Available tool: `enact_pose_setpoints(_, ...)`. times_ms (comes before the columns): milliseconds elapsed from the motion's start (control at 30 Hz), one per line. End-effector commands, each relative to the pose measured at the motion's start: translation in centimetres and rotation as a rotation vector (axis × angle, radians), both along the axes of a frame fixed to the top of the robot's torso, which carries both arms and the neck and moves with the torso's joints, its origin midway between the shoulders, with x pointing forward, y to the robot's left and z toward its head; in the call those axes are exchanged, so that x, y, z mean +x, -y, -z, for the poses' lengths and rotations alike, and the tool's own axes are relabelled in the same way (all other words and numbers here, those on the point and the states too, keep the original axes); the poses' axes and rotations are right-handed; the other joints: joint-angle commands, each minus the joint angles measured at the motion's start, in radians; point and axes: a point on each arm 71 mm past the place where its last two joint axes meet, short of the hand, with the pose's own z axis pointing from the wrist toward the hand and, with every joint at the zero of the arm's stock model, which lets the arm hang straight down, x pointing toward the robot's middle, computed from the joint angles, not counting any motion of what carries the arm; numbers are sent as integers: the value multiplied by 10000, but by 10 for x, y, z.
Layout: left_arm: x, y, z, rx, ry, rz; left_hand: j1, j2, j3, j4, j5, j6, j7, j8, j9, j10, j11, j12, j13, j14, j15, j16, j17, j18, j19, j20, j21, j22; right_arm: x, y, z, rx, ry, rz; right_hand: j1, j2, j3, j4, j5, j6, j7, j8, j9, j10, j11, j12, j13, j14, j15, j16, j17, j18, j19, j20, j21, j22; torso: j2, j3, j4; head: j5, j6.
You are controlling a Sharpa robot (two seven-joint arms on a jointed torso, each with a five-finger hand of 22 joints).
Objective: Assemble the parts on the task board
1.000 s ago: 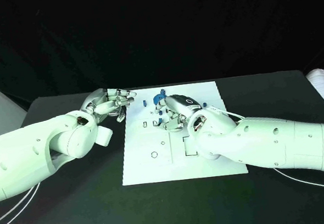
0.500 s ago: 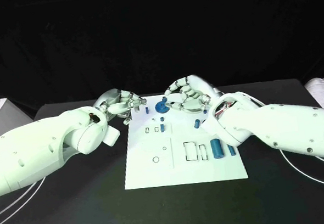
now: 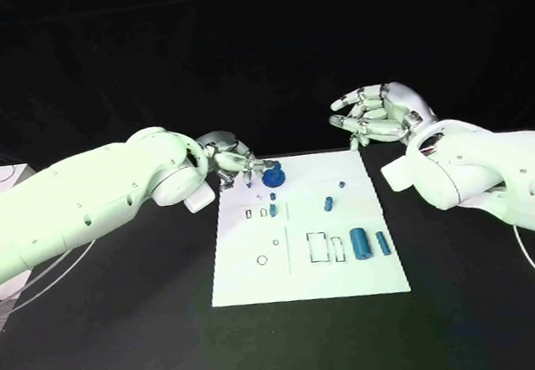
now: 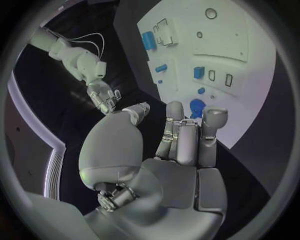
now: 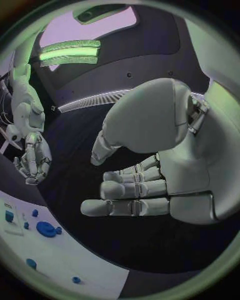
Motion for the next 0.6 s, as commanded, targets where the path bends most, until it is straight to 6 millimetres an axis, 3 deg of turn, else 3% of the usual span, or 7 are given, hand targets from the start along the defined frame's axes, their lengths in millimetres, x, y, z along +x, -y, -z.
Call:
enact_pose_setpoints(33,5,0,8,2504,-598,383,-58,136,-87,128,-6,-39,-57,117,113,-18,-92,37,-9,58,-22,11,161,-149,54,-27,42,-7,1,9,-1,755,-272,-98,5,-121,200,13,-88,-142,56,36,-47,-159,-158,-1047,-1104,-428,70,-1307,-669,89,-184,69,-937,-833,-47,73,-18,56,-83)
enact_pose_setpoints(200,15,12,12,3656,-642,658,-235,258,-326,163,-15,-78,-94,331,379,-30,-120,67,-15,63,-46,19,173,-154,68,-42,47,16,3,22,-1,745,-295,38,17,-244,442,60,-96,-117,152,-89,-184,-210,32,-2964,-3064,-959,299,-3082,-1090,11,-512,316,-2267,-2136,-46,120,-15,103,-129)
enact_pose_setpoints(267,18,17,15,3987,-731,793,-304,295,-389,164,-15,-126,-93,353,433,-48,-119,68,-18,54,-46,11,162,-151,56,-44,35,-4,4,24,-1,737,-327,20,39,-253,496,43,-103,-117,229,-213,-262,-103,140,-3720,-3966,-1002,423,-3808,-1233,34,-543,437,-2743,-2701,-31,118,-24,115,-145)
enact_pose_setpoints(367,21,24,18,4363,-865,987,-391,361,-473,166,-15,-228,-76,358,500,-106,-103,56,-26,27,-34,-13,131,-140,9,-42,-8,-79,4,25,-1,728,-374,-53,66,-280,440,-18,-134,-257,369,-372,-341,-339,323,-4321,-4702,-1302,618,-4539,-1457,30,-764,618,-3265,-3285,-9,105,-58,133,-138)
enact_pose_setpoints(433,24,28,20,4610,-894,1082,-420,381,-498,167,-16,-252,-71,360,519,-123,-98,53,-28,22,-29,-16,128,-136,-7,-39,-22,-103,4,25,-1,724,-414,-118,85,-248,368,-55,-146,-359,517,-488,-397,-500,486,-4674,-5287,-1930,862,-5349,-1810,-2,-1240,864,-3881,-3917,2,102,-81,130,-127)
enact_pose_setpoints(600,29,35,24,4901,-980,1147,-443,396,-522,166,-16,-272,-66,364,537,-137,-93,52,-29,17,-25,-17,127,-137,-10,-36,-24,-102,5,25,0,720,-456,-212,133,-169,236,-115,-109,-391,640,-624,-467,-545,679,-5031,-6301,-2487,1165,-6525,-2614,59,-1882,1242,-4241,-5133,40,143,-153,138,-129)
